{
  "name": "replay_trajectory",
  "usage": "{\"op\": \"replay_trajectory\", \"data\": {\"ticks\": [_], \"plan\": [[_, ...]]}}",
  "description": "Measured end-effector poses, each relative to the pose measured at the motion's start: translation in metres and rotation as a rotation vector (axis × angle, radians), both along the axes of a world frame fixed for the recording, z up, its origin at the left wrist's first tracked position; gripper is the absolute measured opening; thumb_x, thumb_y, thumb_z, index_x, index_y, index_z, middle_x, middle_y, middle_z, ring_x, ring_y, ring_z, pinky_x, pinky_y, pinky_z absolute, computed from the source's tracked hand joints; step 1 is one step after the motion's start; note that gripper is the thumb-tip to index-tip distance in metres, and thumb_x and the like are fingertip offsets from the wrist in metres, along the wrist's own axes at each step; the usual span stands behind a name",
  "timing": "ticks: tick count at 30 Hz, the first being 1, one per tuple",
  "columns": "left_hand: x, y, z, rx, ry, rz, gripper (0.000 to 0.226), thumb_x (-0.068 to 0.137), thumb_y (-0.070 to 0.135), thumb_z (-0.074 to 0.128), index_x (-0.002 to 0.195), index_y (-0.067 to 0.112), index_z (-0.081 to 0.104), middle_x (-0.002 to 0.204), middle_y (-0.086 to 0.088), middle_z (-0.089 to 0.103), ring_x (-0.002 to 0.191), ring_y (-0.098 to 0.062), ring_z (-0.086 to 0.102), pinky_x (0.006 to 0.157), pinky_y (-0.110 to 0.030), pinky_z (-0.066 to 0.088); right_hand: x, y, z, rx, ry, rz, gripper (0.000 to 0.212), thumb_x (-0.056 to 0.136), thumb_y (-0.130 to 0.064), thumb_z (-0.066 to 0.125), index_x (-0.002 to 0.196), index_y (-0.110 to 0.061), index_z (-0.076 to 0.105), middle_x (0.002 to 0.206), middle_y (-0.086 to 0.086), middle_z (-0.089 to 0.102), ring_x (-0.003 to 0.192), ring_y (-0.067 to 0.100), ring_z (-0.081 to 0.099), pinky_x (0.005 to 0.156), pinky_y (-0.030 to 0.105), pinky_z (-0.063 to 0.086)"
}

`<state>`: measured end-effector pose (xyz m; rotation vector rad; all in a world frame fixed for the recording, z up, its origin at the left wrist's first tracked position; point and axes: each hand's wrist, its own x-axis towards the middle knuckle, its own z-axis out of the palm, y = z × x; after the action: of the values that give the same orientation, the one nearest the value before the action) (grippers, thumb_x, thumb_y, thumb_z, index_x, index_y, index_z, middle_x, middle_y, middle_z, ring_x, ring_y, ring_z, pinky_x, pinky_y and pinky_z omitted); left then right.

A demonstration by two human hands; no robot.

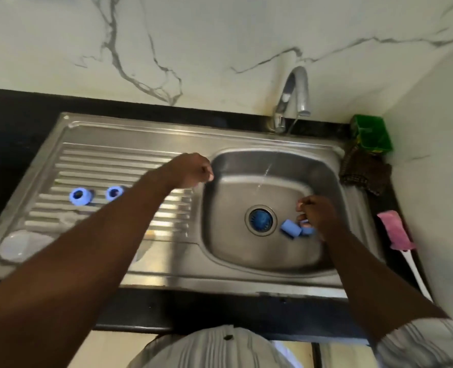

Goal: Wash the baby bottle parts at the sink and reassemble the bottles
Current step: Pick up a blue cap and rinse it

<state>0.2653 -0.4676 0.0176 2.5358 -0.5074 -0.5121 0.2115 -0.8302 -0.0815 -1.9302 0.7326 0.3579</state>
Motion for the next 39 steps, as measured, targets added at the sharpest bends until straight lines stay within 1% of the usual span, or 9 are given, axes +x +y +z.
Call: {"op": "replay_trajectory", "data": {"ticks": [3, 6, 9, 12, 17, 25, 30, 36, 39], "plan": [[-0.008, -0.055, -0.023, -0.048, 0.132, -0.009, 0.016, 0.089, 0.027, 0.067, 0.093, 0.013, 0.075, 0.069, 0.019, 0.063, 0.061, -0.009, 0.065, 0.065, -0.017, 0.046, 0.005, -0.02, -0.011, -0.047, 0.046, 0.141, 0.021, 0.095, 0.005, 0.052, 0.083, -0.007, 0.063, 0.07, 0.013, 0.054, 0.055, 0.022, 0.049, 0.056, 0.029, 0.04], [-0.017, -0.084, -0.05, -0.038, 0.186, 0.004, 0.013, 0.094, 0.009, 0.065, 0.102, 0.004, 0.074, 0.074, 0.012, 0.065, 0.054, 0.013, 0.057, 0.058, -0.005, 0.041, 0.018, -0.033, -0.039, -0.209, 0.032, 0.317, 0.03, 0.085, 0.003, 0.064, 0.066, -0.02, 0.07, 0.068, 0.005, 0.063, 0.063, 0.026, 0.059, 0.063, 0.034, 0.049], [-0.034, -0.094, -0.06, -0.023, 0.191, 0.041, 0.017, 0.095, 0.013, 0.064, 0.108, 0.009, 0.074, 0.087, 0.009, 0.069, 0.061, 0.021, 0.054, 0.065, -0.001, 0.038, 0.031, -0.017, -0.048, -0.312, 0.057, 0.548, 0.013, 0.084, -0.006, 0.065, 0.084, -0.013, 0.076, 0.1, 0.009, 0.073, 0.096, 0.028, 0.066, 0.085, 0.035, 0.054], [-0.054, -0.1, -0.069, -0.033, 0.196, 0.079, 0.017, 0.096, 0.018, 0.064, 0.109, 0.015, 0.074, 0.1, 0.007, 0.072, 0.072, 0.016, 0.057, 0.072, -0.002, 0.037, 0.045, 0.007, -0.06, -0.347, 0.13, 0.643, 0.018, 0.088, -0.013, 0.062, 0.101, -0.008, 0.074, 0.105, 0.012, 0.072, 0.096, 0.032, 0.068, 0.08, 0.035, 0.057], [-0.091, -0.098, -0.082, -0.173, 0.263, 0.216, 0.014, 0.093, 0.016, 0.066, 0.105, 0.017, 0.074, 0.089, 0.018, 0.068, 0.075, 0.018, 0.06, 0.074, -0.013, 0.047, 0.048, 0.023, -0.096, -0.4, 0.204, 0.8, 0.028, 0.09, -0.019, 0.065, 0.115, -0.006, 0.067, 0.113, 0.017, 0.069, 0.101, 0.034, 0.068, 0.084, 0.038, 0.057], [-0.099, -0.097, -0.095, -0.253, 0.31, 0.348, 0.013, 0.09, 0.023, 0.069, 0.102, 0.028, 0.074, 0.099, 0.013, 0.075, 0.095, 0.001, 0.067, 0.084, -0.017, 0.049, 0.051, 0.037, -0.102, -0.414, 0.187, 0.792, 0.022, 0.087, -0.017, 0.069, 0.107, -0.006, 0.072, 0.11, 0.013, 0.07, 0.104, 0.03, 0.066, 0.08, 0.031, 0.053], [-0.071, -0.107, -0.089, -0.375, 0.288, 0.455, 0.02, 0.087, 0.029, 0.067, 0.105, 0.022, 0.075, 0.094, 0.011, 0.072, 0.09, -0.007, 0.067, 0.075, -0.018, 0.049, 0.066, 0.03, -0.059, -0.231, -0.095, 0.597, 0.004, 0.081, -0.007, 0.073, 0.081, -0.01, 0.07, 0.088, 0.003, 0.066, 0.093, 0.022, 0.063, 0.07, 0.022, 0.037], [-0.015, -0.137, -0.076, -0.626, 0.343, 0.67, 0.032, 0.097, 0.008, 0.061, 0.128, 0.012, 0.062, 0.115, -0.006, 0.068, 0.09, -0.012, 0.062, 0.068, -0.024, 0.049, 0.097, 0.03, 0.016, -0.172, -0.439, 0.521, 0.015, 0.076, -0.001, 0.078, 0.081, -0.012, 0.069, 0.084, -0.001, 0.065, 0.081, 0.015, 0.059, 0.074, 0.023, 0.04], [0.009, -0.152, -0.061, -0.896, 0.477, 0.77, 0.029, 0.1, 0.003, 0.051, 0.125, 0.016, 0.058, 0.103, -0.005, 0.063, 0.076, -0.012, 0.056, 0.06, -0.022, 0.046, 0.093, 0.033, 0.042, -0.147, -0.5, 0.467, 0.033, 0.074, 0.0, 0.079, 0.092, -0.019, 0.059, 0.097, 0.0, 0.065, 0.088, 0.014, 0.061, 0.074, 0.017, 0.046]]}}
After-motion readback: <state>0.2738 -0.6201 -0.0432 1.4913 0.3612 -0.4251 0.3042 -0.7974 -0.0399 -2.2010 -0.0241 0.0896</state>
